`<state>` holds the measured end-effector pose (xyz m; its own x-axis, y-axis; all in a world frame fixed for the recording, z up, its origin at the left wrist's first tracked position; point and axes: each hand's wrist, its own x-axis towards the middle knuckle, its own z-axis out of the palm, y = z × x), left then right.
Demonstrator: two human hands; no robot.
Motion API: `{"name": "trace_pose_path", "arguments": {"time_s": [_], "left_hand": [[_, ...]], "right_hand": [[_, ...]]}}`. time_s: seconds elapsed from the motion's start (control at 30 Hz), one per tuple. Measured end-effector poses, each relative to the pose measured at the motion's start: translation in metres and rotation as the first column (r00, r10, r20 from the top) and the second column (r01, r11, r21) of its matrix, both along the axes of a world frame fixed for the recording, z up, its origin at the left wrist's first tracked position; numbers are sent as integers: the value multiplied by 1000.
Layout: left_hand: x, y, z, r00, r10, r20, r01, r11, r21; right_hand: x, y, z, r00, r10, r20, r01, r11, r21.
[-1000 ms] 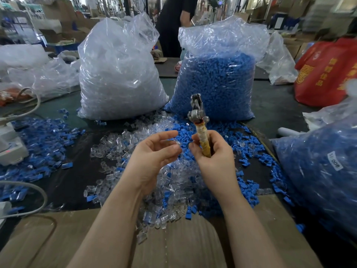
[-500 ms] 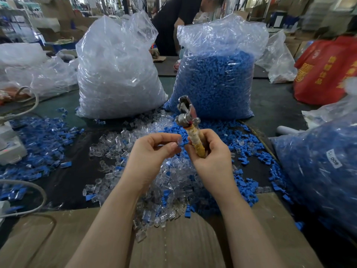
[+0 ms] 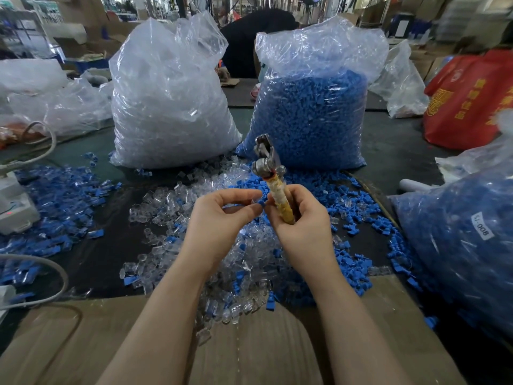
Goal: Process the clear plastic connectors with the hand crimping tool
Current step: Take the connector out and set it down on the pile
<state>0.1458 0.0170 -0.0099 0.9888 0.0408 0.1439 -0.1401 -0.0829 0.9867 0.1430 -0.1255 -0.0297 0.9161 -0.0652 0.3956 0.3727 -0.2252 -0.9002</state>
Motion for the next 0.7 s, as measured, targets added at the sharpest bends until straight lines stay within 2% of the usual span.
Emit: {"name": "trace_pose_path", "arguments": {"time_s": [0.53,0.6,0.7], "left_hand": [[0,-1,0,1000,17,17,-16,1000,-14],[0,-1,0,1000,12,2,-12,999,-47],[0,0,-1,999,1,-40,-8,985,-174]], "right_hand": [[1,1,0,999,3,-33,-2,999,35],[1,1,1,999,8,-35,-7,999,50],[1,-4,2,999,4,-45,-3,999,39]]}}
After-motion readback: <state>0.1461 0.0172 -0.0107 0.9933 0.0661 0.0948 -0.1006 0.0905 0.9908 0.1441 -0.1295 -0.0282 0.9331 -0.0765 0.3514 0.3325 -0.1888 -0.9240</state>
